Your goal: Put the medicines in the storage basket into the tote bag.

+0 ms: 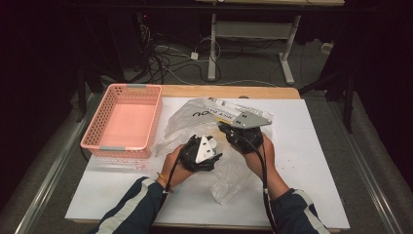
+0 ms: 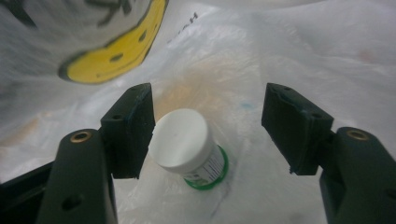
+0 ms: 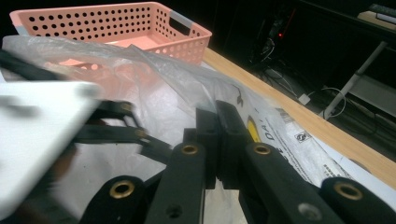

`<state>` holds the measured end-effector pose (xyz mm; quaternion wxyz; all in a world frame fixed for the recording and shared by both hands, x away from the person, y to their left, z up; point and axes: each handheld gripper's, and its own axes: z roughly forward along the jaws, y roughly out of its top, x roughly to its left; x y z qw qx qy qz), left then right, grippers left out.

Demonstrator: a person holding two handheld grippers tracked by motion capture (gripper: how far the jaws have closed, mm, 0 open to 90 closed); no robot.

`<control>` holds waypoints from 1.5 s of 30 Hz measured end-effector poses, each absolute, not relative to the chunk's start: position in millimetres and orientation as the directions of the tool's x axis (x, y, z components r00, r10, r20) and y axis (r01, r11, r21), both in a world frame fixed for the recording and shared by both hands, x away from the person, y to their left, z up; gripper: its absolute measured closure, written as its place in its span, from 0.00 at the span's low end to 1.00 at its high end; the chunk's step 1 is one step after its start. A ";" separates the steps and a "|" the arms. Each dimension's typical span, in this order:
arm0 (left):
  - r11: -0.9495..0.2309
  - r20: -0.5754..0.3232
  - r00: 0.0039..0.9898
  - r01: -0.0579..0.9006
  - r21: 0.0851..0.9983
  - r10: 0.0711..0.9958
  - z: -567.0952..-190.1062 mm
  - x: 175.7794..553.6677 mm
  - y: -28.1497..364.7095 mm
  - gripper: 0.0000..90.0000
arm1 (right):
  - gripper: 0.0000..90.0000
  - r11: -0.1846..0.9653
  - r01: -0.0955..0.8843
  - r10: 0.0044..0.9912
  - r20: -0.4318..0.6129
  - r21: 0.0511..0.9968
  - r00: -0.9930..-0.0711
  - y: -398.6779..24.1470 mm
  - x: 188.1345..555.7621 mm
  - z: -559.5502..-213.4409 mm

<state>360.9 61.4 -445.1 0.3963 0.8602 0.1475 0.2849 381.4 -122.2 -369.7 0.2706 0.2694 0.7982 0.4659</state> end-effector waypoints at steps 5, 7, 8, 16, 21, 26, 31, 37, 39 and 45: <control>-0.667 0.397 0.827 -0.036 0.744 0.398 -430.4 326.9 72.9 0.27 | 1.00 0.438 0.182 0.671 -0.186 0.880 -0.718 -123.6 382.8 -370.3; -0.647 0.410 0.827 -0.075 0.759 0.385 -421.3 308.4 83.1 0.26 | 1.00 0.442 0.183 0.666 -0.185 0.878 -0.722 -123.6 383.3 -370.7; -0.636 0.429 0.812 -0.094 0.766 0.396 -415.7 298.6 90.2 0.25 | 1.00 0.443 0.189 0.666 -0.181 0.876 -0.724 -123.7 383.4 -371.3; -0.614 0.530 0.671 -0.139 0.777 0.519 -391.9 289.8 143.6 0.18 | 1.00 0.470 0.196 0.653 -0.190 0.861 -0.733 -123.1 381.5 -374.9; -0.626 0.459 0.669 0.012 0.780 0.584 -402.8 321.1 165.8 0.14 | 1.00 0.493 0.186 0.629 -0.201 0.850 -0.751 -124.1 378.3 -375.6; -0.640 0.384 0.696 0.140 0.756 0.606 -418.8 346.5 167.3 0.14 | 1.00 0.496 0.172 0.610 -0.201 0.851 -0.767 -127.1 375.8 -372.7; -0.652 0.332 0.703 0.244 0.718 0.629 -429.5 362.7 165.0 0.23 | 1.00 0.499 0.143 0.584 -0.210 0.855 -0.784 -132.7 367.4 -367.6; -0.657 0.309 0.725 0.256 0.709 0.616 -434.0 367.2 165.5 0.70 | 0.99 0.490 0.140 0.597 -0.214 0.861 -0.773 -140.0 368.4 -365.0; -0.654 0.308 0.728 0.247 0.715 0.612 -433.5 366.4 167.0 0.86 | 0.97 0.490 0.147 0.604 -0.213 0.859 -0.768 -141.9 369.9 -366.4; -0.655 0.305 0.744 0.229 0.720 0.595 -432.8 363.8 168.3 0.97 | 0.85 0.497 0.159 0.615 -0.216 0.853 -0.759 -142.8 369.4 -370.0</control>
